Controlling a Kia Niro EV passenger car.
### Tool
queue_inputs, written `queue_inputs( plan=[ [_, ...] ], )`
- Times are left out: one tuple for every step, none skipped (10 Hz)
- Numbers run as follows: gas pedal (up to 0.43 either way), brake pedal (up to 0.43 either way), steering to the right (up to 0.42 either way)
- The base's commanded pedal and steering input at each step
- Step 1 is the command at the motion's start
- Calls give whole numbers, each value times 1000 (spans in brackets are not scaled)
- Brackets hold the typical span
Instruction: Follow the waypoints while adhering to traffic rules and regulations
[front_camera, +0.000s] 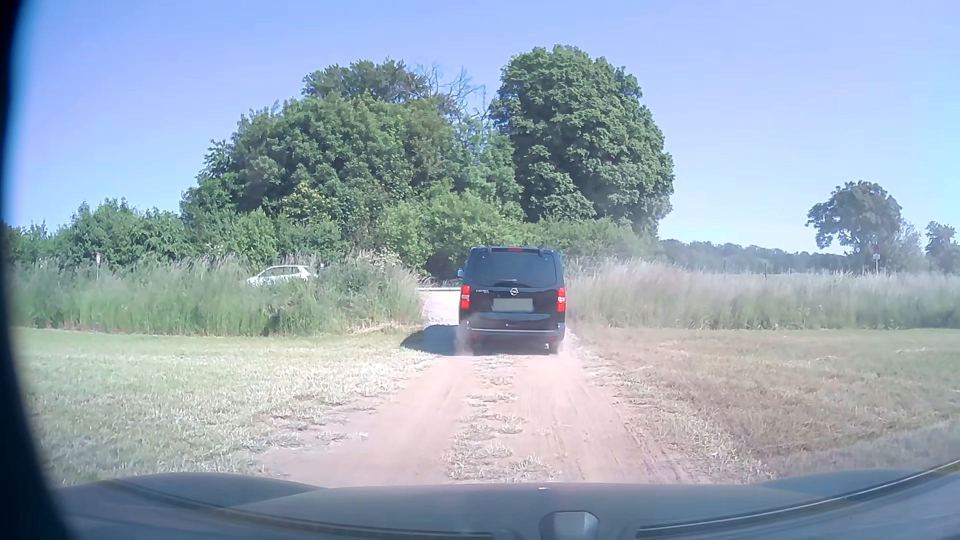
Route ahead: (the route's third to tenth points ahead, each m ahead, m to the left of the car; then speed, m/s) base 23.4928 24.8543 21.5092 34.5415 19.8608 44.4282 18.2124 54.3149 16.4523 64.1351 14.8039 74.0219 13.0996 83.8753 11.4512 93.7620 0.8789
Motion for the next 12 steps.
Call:
queue_inputs(
  plan=[
    [260, 6, -46],
    [260, 6, -46],
    [268, 6, -46],
    [268, 6, -44],
    [268, 6, -38],
    [268, 6, -30],
    [268, 6, -23],
    [268, 6, -20],
    [268, 6, -21],
    [268, 6, -21],
    [268, 6, -21],
    [268, 6, -21]
  ],
)
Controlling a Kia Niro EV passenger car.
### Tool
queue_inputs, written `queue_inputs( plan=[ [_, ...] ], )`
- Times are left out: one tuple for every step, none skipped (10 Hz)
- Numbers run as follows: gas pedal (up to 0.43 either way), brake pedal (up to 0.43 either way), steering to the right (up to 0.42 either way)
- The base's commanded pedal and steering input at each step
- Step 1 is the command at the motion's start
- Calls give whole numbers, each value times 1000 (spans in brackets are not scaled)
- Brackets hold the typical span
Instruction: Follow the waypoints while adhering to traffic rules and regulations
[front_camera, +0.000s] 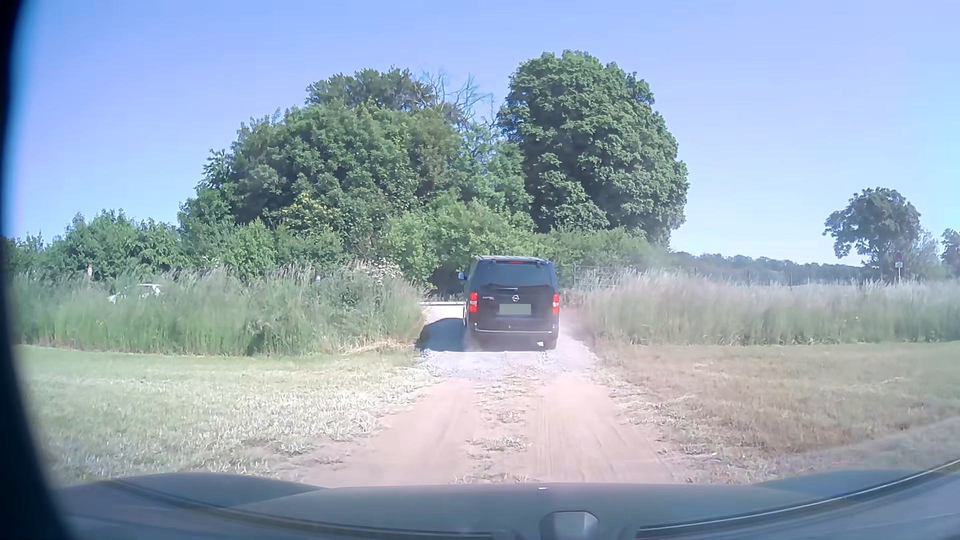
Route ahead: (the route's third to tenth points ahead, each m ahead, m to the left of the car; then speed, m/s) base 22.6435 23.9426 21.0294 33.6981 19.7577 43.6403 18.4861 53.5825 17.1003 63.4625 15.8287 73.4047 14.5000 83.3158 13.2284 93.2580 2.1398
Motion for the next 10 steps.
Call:
queue_inputs(
  plan=[
    [268, 6, -19],
    [260, 6, -16],
    [228, 6, -13],
    [189, 6, -13],
    [169, 6, -14],
    [169, 6, -15],
    [169, 6, -15],
    [157, 6, -14],
    [157, 6, -12],
    [130, 6, -11]
  ],
)
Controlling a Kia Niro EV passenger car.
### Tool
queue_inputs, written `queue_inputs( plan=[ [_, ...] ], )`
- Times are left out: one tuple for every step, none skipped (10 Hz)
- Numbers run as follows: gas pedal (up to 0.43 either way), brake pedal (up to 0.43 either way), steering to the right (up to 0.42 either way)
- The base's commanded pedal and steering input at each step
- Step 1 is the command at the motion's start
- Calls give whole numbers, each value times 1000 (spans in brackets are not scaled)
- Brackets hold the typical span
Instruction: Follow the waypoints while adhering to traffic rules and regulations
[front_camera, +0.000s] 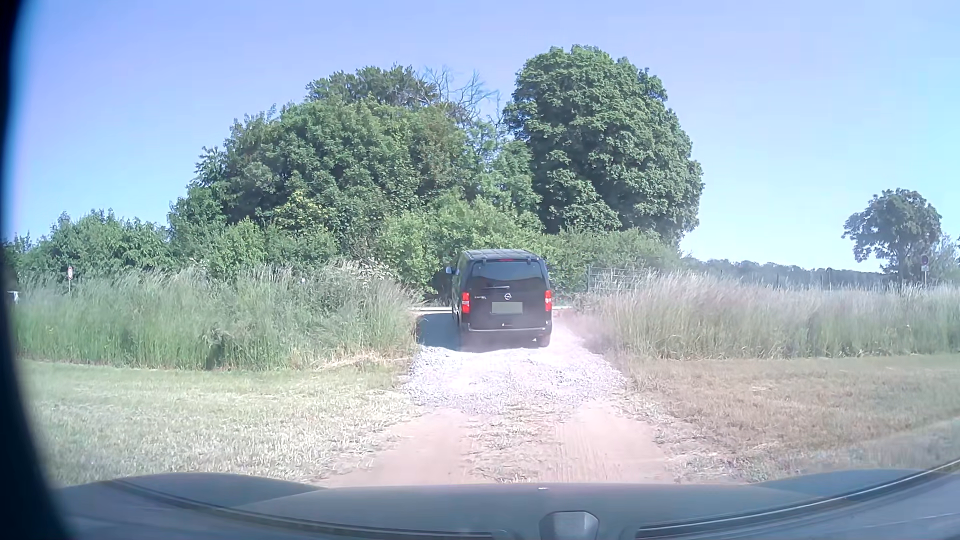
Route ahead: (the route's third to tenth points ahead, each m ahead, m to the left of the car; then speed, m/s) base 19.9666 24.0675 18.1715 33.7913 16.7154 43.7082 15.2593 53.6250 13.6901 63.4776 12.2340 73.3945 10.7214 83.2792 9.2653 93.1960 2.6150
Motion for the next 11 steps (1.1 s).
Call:
queue_inputs(
  plan=[
    [118, 6, -10],
    [110, 6, -5],
    [87, 6, 0],
    [67, 6, 1],
    [47, 6, -2],
    [47, 6, -8],
    [47, 6, -11],
    [47, 6, -12],
    [47, 6, -13],
    [47, 6, -10],
    [0, 6, -6]
  ],
)
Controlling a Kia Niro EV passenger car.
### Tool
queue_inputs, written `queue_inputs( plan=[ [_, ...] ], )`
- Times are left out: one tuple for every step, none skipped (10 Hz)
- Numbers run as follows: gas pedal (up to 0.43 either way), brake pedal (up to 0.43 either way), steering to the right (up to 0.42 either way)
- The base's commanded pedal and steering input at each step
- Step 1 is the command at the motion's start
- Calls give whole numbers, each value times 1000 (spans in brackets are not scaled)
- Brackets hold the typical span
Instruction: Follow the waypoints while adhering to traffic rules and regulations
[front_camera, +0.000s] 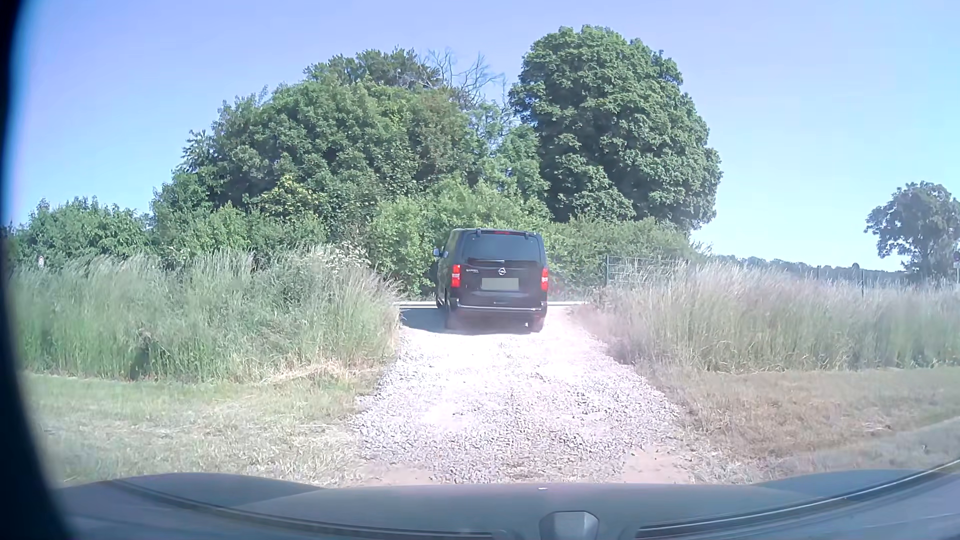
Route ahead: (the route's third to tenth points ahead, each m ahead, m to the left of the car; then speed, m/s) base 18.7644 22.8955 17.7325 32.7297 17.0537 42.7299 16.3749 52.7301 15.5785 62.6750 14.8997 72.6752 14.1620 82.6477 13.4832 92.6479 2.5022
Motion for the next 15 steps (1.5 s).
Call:
queue_inputs(
  plan=[
    [0, 6, 0],
    [0, 6, 8],
    [0, 6, 15],
    [0, 6, 16],
    [0, 24, 12],
    [0, 67, 10],
    [0, 67, 10],
    [0, 91, 9],
    [0, 116, 5],
    [0, 122, 1],
    [0, 91, -3],
    [0, 55, -5],
    [0, 61, -2],
    [0, 67, -1],
    [0, 67, -3]
  ],
)
